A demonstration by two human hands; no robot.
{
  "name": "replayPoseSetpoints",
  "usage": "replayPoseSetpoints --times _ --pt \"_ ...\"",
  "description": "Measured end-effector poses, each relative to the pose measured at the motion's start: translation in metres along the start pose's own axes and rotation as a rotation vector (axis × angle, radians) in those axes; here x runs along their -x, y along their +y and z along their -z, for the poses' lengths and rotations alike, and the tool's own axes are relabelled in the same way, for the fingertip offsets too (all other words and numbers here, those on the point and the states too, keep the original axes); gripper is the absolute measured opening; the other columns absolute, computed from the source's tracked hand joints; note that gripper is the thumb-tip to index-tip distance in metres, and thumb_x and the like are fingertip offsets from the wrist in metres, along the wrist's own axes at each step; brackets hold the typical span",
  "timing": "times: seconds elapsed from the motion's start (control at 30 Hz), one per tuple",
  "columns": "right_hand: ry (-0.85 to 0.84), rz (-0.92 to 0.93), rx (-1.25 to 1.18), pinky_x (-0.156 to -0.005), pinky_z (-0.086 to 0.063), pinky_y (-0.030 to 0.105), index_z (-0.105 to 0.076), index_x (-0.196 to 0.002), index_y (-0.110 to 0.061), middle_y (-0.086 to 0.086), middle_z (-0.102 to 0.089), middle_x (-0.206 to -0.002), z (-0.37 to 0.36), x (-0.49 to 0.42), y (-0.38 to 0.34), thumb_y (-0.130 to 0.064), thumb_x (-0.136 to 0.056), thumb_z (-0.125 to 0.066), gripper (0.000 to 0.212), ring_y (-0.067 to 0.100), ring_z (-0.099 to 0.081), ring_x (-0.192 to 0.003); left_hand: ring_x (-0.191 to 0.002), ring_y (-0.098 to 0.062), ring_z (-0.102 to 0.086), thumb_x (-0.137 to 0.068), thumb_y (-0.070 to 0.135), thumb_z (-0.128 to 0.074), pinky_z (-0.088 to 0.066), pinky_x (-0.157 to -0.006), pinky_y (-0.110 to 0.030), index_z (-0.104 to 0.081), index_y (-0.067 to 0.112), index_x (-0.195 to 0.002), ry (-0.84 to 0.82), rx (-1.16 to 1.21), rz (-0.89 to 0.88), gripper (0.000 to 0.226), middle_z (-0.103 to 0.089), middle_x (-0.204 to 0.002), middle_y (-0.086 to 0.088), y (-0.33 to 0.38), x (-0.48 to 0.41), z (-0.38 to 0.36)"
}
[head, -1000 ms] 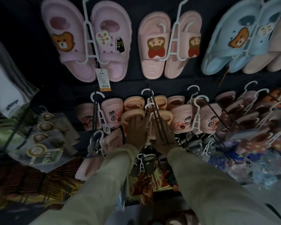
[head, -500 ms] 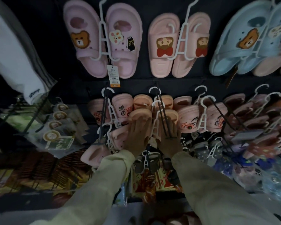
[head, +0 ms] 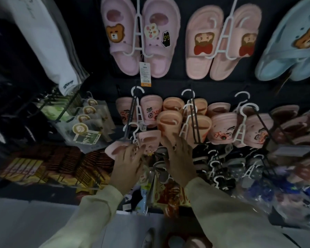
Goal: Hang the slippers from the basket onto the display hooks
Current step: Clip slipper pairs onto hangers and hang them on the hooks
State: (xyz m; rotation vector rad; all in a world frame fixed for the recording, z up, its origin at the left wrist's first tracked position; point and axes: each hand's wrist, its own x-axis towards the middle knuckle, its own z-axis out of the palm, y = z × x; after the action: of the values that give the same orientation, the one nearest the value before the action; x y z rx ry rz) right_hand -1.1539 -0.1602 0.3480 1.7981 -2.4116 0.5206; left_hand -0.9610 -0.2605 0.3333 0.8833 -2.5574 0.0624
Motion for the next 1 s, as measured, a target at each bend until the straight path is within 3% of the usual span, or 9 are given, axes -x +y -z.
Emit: replayPoseSetpoints --times 0.07,0.23,0.4,0.53,0.7,0.87,1.0 --pt "-0.031 0.094 -0.031 -0.105 -0.038 0.057 -0.032 -0.151 -0.026 0.009 -0.028 -0.151 -0.004 0.0 -0.012 -0.024 -0.088 -0.067 0.072 0.037 -0.033 -0.135 -0.116 -0.038 -0.047 -0.09 0.035 -0.051 -0.046 -0.094 -0.051 -0.048 0.016 -0.141 0.002 0.016 0.062 0.054 -0.05 -0.125 -0.02 -0.006 0.006 0.006" --pt "-0.062 0.257 -0.1 -0.098 -0.043 0.049 -0.04 -0.146 -0.026 0.009 -0.038 -0.147 -0.016 -0.011 -0.037 -0.016 -0.087 -0.066 0.065 0.033 -0.039 -0.131 -0.114 -0.042 -0.05 -0.082 0.031 -0.077 -0.048 -0.094 -0.051 -0.041 0.019 -0.145 -0.044 0.073 0.144 0.073 -0.049 -0.126 -0.022 -0.023 0.012 0.008" --pt "-0.191 0.19 -0.097 -0.1 -0.04 0.055 -0.029 -0.152 -0.03 0.015 -0.035 -0.15 -0.024 -0.022 -0.054 -0.022 -0.096 -0.054 0.062 0.039 -0.032 -0.137 -0.11 -0.04 -0.051 -0.078 0.024 -0.08 -0.048 -0.092 -0.049 -0.025 0.021 -0.152 -0.064 0.176 0.178 0.093 -0.049 -0.123 -0.02 -0.03 0.011 0.013" --pt "-0.206 0.158 -0.174 -0.106 -0.037 0.059 -0.02 -0.153 -0.031 0.013 -0.031 -0.155 -0.027 -0.025 -0.059 -0.025 -0.094 -0.06 0.071 0.04 -0.028 -0.142 -0.105 -0.042 -0.052 -0.077 0.026 -0.08 -0.05 -0.086 -0.049 -0.018 0.024 -0.151 -0.128 0.159 0.199 0.097 -0.049 -0.12 -0.024 -0.032 0.004 0.011" --pt "-0.211 0.158 -0.297 -0.107 -0.038 0.054 -0.011 -0.154 -0.032 0.007 -0.031 -0.155 -0.029 -0.025 -0.057 -0.019 -0.084 -0.073 0.095 0.034 -0.031 -0.141 -0.097 -0.041 -0.049 -0.08 0.028 -0.076 -0.049 -0.082 -0.047 -0.015 0.024 -0.155 -0.17 0.138 0.262 0.097 -0.042 -0.122 -0.023 -0.031 -0.003 0.004" --pt "-0.241 0.06 -0.512 -0.1 -0.044 0.039 -0.025 -0.153 -0.027 0.01 -0.045 -0.145 -0.016 -0.023 -0.057 -0.004 -0.08 -0.073 0.091 0.03 -0.045 -0.128 -0.095 -0.044 -0.053 -0.072 0.027 -0.081 -0.049 -0.08 -0.048 -0.023 0.027 -0.146 -0.174 0.087 0.231 0.095 -0.048 -0.119 -0.029 -0.026 -0.003 -0.003" --pt "-0.279 0.002 -0.62 -0.1 -0.045 0.04 -0.027 -0.154 -0.021 0.016 -0.047 -0.143 0.002 -0.022 -0.059 0.007 -0.081 -0.064 0.087 0.031 -0.046 -0.127 -0.109 -0.048 -0.049 -0.068 0.032 -0.082 -0.05 -0.085 -0.055 -0.036 0.034 -0.144 -0.198 0.007 0.158 0.089 -0.048 -0.124 -0.032 -0.027 -0.005 -0.008"
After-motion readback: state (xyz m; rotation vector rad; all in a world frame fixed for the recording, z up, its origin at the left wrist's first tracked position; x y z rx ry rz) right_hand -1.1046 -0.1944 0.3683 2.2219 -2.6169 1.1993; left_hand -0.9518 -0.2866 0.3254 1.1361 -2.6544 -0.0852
